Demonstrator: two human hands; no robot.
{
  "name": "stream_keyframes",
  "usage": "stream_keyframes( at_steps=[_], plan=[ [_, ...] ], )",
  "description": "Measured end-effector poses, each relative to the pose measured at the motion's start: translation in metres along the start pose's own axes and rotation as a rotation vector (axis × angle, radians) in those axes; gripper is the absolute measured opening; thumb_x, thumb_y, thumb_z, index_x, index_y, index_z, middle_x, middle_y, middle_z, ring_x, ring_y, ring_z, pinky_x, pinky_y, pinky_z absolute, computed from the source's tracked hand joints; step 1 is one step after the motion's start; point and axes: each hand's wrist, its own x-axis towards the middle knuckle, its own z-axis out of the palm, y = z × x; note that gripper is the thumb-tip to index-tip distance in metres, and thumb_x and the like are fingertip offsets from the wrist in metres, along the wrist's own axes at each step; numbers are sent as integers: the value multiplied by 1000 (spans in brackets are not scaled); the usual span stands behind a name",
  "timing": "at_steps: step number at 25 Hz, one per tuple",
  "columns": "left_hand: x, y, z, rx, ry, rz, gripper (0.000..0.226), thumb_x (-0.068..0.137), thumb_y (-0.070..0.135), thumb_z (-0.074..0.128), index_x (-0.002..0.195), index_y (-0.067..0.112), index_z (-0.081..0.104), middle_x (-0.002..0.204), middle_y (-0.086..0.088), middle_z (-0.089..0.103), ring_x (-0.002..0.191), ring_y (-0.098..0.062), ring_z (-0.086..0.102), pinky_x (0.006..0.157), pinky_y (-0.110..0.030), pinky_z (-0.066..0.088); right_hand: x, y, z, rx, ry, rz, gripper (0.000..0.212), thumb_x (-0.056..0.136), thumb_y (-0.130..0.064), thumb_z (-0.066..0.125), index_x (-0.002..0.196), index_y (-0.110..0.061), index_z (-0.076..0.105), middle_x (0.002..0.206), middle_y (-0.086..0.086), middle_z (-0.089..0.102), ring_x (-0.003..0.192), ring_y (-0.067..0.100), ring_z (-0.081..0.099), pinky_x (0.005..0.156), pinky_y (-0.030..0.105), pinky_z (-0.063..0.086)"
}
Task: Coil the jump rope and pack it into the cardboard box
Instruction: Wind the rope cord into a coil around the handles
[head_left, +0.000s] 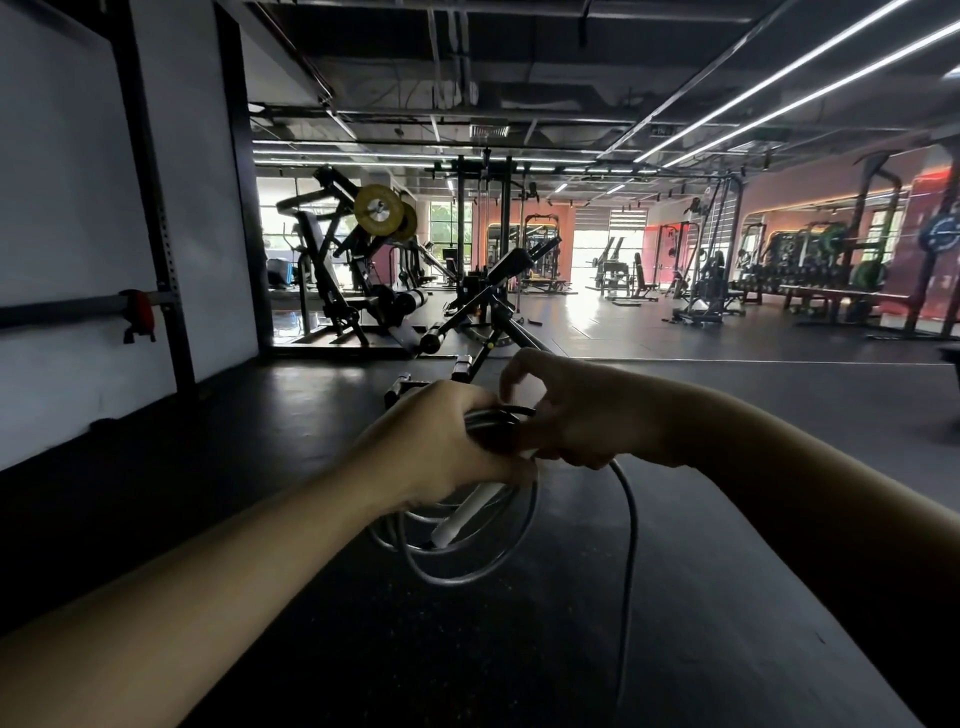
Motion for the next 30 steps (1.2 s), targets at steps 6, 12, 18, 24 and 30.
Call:
stream_keyframes(
  at_steps=[6, 12, 18, 24, 30],
  plan=[
    [-10, -8, -19, -499, -9, -56, 28, 73, 11, 84, 100, 11, 75, 67, 7, 72, 46, 0, 59, 44, -12, 37, -7, 6, -13, 215, 145, -138, 61, 97, -63, 45, 110, -8, 69, 67, 5, 53, 47, 13, 43, 44, 25, 36],
    [1, -14, -11, -918, 257, 42, 43, 79, 35, 79, 107, 4, 69, 67, -9, 40, 39, -8, 14, 39, -23, 12, -4, 15, -5, 432, 368, -230, 73, 92, -73, 39, 100, -8, 72, 70, 4, 54, 53, 19, 44, 47, 25, 38],
    [19, 8, -8, -1213, 720, -83, 35, 86, 44, 73, 100, 13, 71, 75, 5, 58, 40, -4, 28, 38, -20, 24, -2, 13, 42, 639, 388, -288, 90, 81, -86, 40, 107, -3, 62, 88, 15, 60, 55, 12, 38, 50, 24, 29],
    [7, 22, 19, -1189, 732, -201, 32, 94, 44, 62, 112, 20, 74, 80, 13, 76, 55, -4, 48, 52, -21, 44, 13, -6, 70, 820, 765, -351, 49, 102, -35, 56, 90, 11, 70, 59, 5, 66, 43, -2, 53, 43, 12, 40],
    [-4, -7, -4, -1072, 426, -174, 29, 80, 32, 75, 103, 14, 75, 90, -2, 78, 81, -16, 69, 74, -30, 53, 12, 11, 51, 582, 709, -288, 48, 104, -35, 52, 76, -1, 71, 57, 6, 67, 37, 4, 45, 41, 19, 35]
  ],
)
